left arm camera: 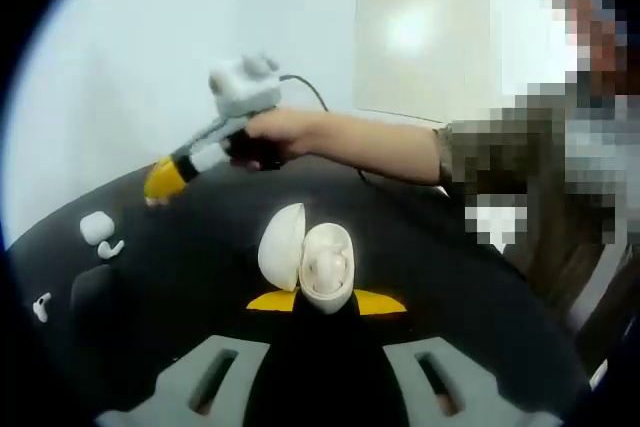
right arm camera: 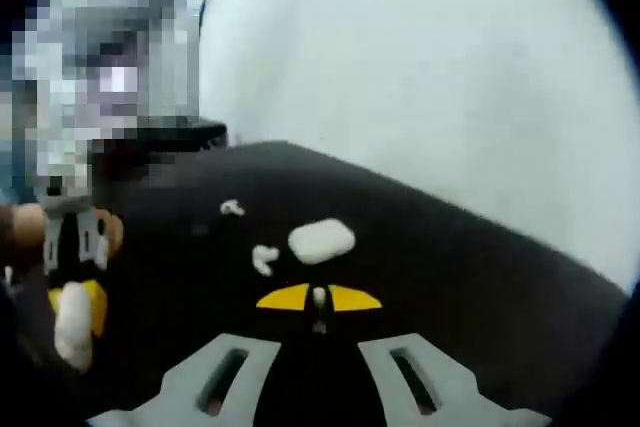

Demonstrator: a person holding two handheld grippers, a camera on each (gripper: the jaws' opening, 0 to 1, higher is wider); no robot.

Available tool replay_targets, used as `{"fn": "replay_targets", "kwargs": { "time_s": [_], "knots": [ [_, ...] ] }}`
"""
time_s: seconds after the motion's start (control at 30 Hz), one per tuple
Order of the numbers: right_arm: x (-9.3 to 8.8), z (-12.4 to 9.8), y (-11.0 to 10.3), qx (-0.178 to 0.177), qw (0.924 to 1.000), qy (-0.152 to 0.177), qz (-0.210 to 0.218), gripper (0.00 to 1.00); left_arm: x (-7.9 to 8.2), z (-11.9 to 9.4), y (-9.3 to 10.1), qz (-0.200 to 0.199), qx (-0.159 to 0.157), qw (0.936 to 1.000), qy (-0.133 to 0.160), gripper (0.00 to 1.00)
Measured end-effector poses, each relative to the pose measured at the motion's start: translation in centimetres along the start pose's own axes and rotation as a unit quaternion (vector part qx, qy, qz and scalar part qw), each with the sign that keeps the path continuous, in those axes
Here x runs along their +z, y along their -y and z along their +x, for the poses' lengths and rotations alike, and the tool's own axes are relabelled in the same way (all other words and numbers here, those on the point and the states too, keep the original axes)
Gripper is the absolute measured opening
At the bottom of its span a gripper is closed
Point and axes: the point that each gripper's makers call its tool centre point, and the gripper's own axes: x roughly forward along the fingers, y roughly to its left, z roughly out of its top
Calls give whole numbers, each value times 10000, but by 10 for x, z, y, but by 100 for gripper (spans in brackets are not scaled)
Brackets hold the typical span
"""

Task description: Pick up three earphones and place each one into its charging case using tactile feedback, ensure that each earphone is properly inserted and securely positioned inside the case.

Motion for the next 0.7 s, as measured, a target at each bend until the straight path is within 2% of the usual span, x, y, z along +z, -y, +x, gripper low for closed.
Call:
{"fn": "replay_targets", "kwargs": {
  "time_s": [0.07,0.13,0.17,0.3,0.33,0.47,0.6,0.7],
  "knots": [
    [-7,-2,3,-209,9989,-182,-366,8,0,0,0,-3,0,10000,0,16],
    [-14,-3,-5,-294,9978,-241,-535,8,0,0,0,3,1,10000,0,16],
    [-11,-2,-2,-318,9980,-127,-529,8,0,0,0,3,1,10000,0,16],
    [-17,1,1,-328,9975,-237,-586,23,0,0,0,15,8,10000,1,16],
    [-20,-1,0,-309,9971,-248,-653,24,0,0,0,13,8,10000,1,16],
    [-19,-11,0,-281,9986,-12,-447,24,0,0,0,9,7,10000,0,16],
    [-27,-15,4,-270,9988,-90,-410,24,0,0,0,4,5,10000,-1,16],
    [-28,-18,1,-156,9996,-23,-239,24,0,0,0,4,3,10000,-1,16]
  ]
}}
